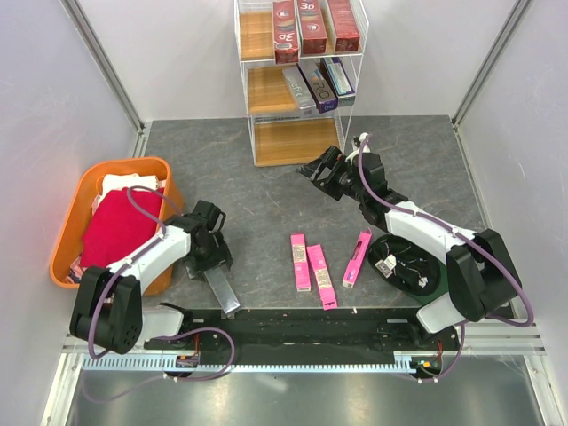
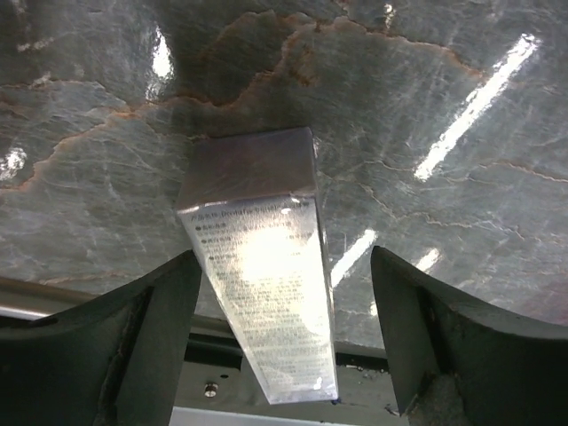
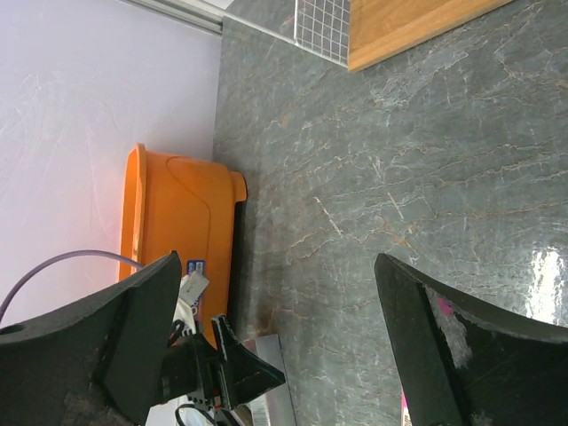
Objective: Place and organize the toothpastes onto the shelf
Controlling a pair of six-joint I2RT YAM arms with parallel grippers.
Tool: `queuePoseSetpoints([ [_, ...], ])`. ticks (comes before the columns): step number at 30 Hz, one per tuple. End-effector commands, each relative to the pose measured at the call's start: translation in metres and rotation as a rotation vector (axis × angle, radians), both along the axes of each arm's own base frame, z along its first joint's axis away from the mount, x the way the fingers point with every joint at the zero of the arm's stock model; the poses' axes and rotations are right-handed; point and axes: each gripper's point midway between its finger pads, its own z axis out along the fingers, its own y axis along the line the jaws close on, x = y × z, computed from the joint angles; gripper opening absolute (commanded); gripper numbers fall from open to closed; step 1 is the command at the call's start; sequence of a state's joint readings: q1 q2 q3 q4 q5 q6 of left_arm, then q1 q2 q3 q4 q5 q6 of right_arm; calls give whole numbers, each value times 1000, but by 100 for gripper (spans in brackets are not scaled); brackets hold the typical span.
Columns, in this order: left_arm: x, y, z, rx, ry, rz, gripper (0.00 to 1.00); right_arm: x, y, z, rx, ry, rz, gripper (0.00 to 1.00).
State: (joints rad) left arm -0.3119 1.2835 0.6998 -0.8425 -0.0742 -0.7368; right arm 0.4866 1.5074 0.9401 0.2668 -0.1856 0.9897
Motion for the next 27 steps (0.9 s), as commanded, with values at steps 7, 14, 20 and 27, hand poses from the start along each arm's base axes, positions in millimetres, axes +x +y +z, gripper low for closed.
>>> queuePoseSetpoints([
  [7,23,-19,-10,-85,-85,-4,42,-2,6,-5,-27,-6,61,98],
  [14,82,-61,55,-298,-354,-34,40,-12,-1,-2,-83,-17,84,98],
  [20,139,-89,128,-464,-577,-30,41,-31,-1,22,-156,-104,98,98],
  [27,181,-117,179,-776,-685,-1,40,-70,26,45,-246,-220,186,98],
])
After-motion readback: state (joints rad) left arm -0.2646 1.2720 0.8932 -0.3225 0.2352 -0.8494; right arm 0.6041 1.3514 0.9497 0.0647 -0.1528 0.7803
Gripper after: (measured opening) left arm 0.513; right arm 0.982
